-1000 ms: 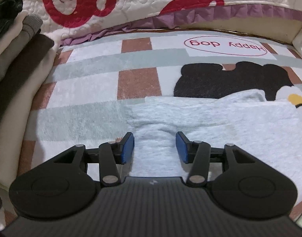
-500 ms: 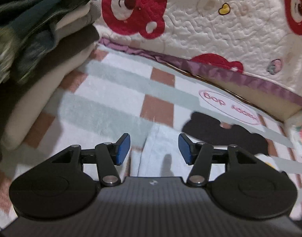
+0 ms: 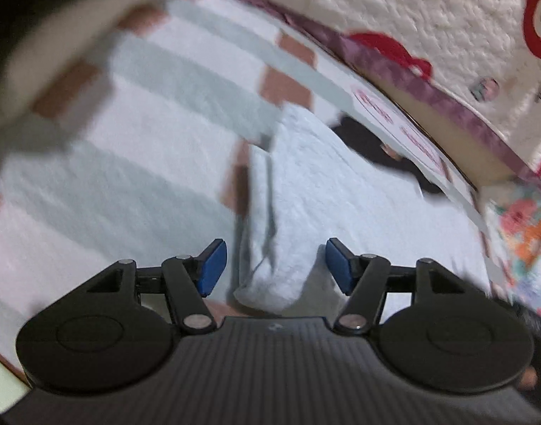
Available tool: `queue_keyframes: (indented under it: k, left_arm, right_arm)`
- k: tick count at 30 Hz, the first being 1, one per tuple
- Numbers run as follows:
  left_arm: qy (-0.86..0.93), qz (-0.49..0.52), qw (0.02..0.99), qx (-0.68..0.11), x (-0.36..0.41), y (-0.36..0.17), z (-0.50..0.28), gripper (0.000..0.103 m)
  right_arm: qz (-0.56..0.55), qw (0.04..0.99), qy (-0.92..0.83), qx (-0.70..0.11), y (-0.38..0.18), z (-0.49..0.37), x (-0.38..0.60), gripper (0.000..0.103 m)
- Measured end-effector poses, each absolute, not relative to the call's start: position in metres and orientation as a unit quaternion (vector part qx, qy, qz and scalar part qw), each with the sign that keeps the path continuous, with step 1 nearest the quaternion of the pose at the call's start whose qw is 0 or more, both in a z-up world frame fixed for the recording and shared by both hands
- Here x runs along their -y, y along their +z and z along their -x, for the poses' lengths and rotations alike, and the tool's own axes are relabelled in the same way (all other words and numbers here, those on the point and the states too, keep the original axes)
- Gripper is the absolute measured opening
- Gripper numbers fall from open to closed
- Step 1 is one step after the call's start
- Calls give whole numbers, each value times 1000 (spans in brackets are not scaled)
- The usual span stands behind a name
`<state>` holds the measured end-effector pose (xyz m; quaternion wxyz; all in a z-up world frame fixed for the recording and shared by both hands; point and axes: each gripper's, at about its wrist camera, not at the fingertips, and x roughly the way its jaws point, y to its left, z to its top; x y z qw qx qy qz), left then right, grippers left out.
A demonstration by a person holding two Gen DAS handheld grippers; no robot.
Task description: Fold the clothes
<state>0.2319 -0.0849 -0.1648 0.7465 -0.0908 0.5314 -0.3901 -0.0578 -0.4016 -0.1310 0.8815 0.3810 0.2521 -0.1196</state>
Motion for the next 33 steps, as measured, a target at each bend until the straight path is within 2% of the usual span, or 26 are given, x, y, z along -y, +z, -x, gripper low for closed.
queue_keyframes:
  k: [2, 4, 7, 10, 11, 18, 21, 23, 24, 26, 27, 28, 29, 33]
  left_arm:
    - [-401, 86, 737, -537, 92, -163, -227, 63]
    - [-422, 71, 749, -507, 100, -158, -222, 65]
    - [-416, 71, 772, -475, 115, -162, -228, 71]
    - [-413, 79, 781, -461, 133, -170, -241, 71]
    - [-410, 69, 787, -457, 140, -169, -243, 71]
    - [-412, 0, 802, -431, 172, -165, -252, 71]
    - [-424, -14, 805, -414, 174, -164, -246, 65]
    - [-432, -23, 807, -402, 175, -163, -242, 53]
    - [-436, -27, 807, -396, 176, -162, -240, 51]
    - [-444, -36, 809, -384, 177, -161, -236, 33]
    - [-448, -41, 809, -378, 178, -161, -234, 31]
    - [-452, -45, 810, -372, 178, -160, -232, 27]
    - [-456, -50, 810, -366, 179, -160, -230, 25]
    - [-463, -48, 819, -337, 171, -150, -215, 22]
  right_arm:
    - [-394, 874, -128, -253, -134, 62, 408, 21]
    - [-408, 867, -136, -253, -138, 66, 415, 22]
    - [-428, 855, -149, -254, -143, 73, 424, 32]
    - [-447, 842, -161, -255, -148, 79, 434, 37]
    - [-454, 838, -165, -255, -150, 82, 437, 43]
    - [-494, 811, -181, -254, -167, 90, 454, 50]
    - [-515, 806, -172, -234, -178, 83, 459, 51]
    - [-523, 807, -164, -220, -183, 74, 460, 52]
    - [-522, 809, -162, -215, -184, 70, 460, 52]
    - [-517, 815, -159, -206, -185, 60, 459, 52]
    - [-503, 826, -154, -205, -178, 57, 458, 51]
    - [-484, 838, -148, -205, -169, 55, 457, 46]
    - [-465, 849, -142, -206, -160, 52, 455, 30]
    - [-388, 891, -117, -205, -124, 42, 449, 23]
